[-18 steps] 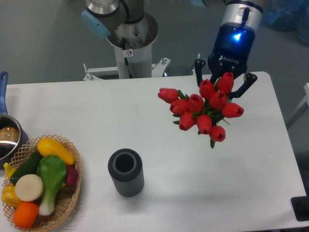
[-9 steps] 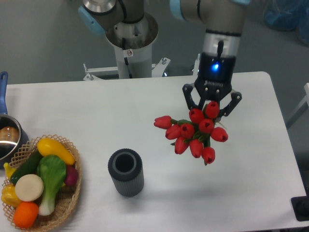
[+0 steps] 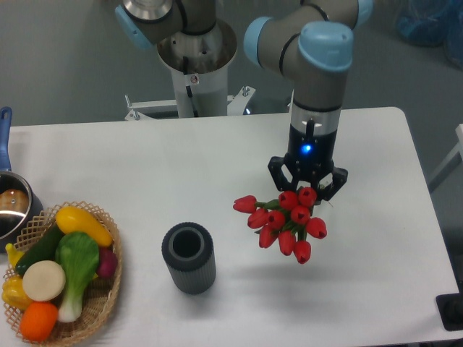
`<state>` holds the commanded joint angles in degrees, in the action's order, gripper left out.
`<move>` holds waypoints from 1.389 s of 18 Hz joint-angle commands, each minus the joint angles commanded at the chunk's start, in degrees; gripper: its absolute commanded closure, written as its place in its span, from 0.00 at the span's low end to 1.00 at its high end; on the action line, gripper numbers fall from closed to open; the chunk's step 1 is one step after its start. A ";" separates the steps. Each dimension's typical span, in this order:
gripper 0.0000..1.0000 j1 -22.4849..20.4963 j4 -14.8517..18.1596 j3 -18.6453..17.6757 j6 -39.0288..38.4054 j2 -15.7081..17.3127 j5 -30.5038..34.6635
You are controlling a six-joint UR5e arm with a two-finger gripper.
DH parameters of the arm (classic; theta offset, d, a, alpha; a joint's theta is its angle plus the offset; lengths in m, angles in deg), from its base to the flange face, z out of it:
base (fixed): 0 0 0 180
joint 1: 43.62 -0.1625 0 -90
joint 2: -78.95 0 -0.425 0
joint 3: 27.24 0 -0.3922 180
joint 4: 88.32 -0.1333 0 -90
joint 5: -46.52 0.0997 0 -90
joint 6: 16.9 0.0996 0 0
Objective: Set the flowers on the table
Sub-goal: 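Lower the held red tulips down onto the table surface, then open the gripper to release the tulips on the table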
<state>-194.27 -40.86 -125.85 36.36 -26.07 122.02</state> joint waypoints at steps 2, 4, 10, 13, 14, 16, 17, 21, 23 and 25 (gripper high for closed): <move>0.62 0.27 0.00 -0.09 0.00 -1.14 1.83; 0.62 1.58 0.00 0.09 0.00 -2.37 4.56; 0.62 2.46 0.00 0.00 0.09 -4.92 5.71; 0.62 2.99 -0.17 0.26 0.35 -6.68 5.80; 0.61 2.99 -0.09 0.44 0.53 -6.42 5.54; 0.41 2.82 0.00 0.53 0.61 -6.16 5.36; 0.12 2.73 -0.26 0.62 0.79 -6.16 5.45; 0.00 2.55 -0.35 1.76 1.93 -5.98 5.63; 0.00 2.46 -0.26 2.20 1.76 -5.98 6.67; 0.00 2.55 -0.18 3.33 2.54 -5.89 10.26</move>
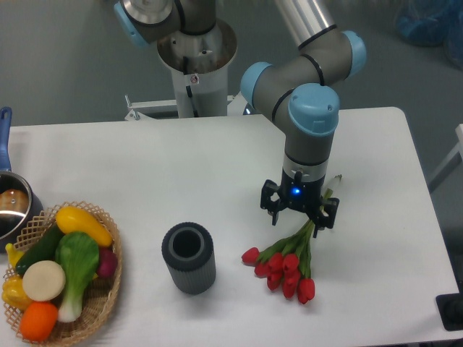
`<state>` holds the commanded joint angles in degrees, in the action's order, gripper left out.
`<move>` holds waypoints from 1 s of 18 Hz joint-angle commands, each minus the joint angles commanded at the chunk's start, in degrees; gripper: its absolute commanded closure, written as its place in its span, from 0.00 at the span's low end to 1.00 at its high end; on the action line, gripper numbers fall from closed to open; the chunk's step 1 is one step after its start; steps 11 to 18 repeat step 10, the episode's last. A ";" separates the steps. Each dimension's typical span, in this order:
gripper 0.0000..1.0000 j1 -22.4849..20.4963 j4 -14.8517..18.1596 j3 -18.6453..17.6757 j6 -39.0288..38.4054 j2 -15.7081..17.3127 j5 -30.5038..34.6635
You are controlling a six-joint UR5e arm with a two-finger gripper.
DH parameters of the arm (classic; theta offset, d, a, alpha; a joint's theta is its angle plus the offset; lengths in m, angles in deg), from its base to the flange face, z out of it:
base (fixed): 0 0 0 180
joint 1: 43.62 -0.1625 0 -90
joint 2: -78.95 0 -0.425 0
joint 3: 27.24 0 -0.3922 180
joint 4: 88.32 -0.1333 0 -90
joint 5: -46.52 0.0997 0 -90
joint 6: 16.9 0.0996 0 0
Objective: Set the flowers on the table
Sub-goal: 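Open the gripper to release the tulips on the table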
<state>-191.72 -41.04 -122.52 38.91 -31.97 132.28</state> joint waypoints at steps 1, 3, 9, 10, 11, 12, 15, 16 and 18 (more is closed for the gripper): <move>0.00 0.09 0.00 0.62 0.88 -0.09 1.67; 0.00 0.18 0.18 0.97 4.29 -0.17 4.49; 0.00 0.09 0.18 0.27 10.11 0.53 5.21; 0.00 0.09 0.09 0.27 10.03 0.53 5.21; 0.00 0.09 0.09 0.27 10.03 0.53 5.21; 0.00 0.09 0.09 0.27 10.03 0.53 5.21; 0.00 0.09 0.09 0.27 10.03 0.53 5.21; 0.00 0.09 0.09 0.27 10.03 0.53 5.21; 0.00 0.09 0.09 0.27 10.03 0.53 5.21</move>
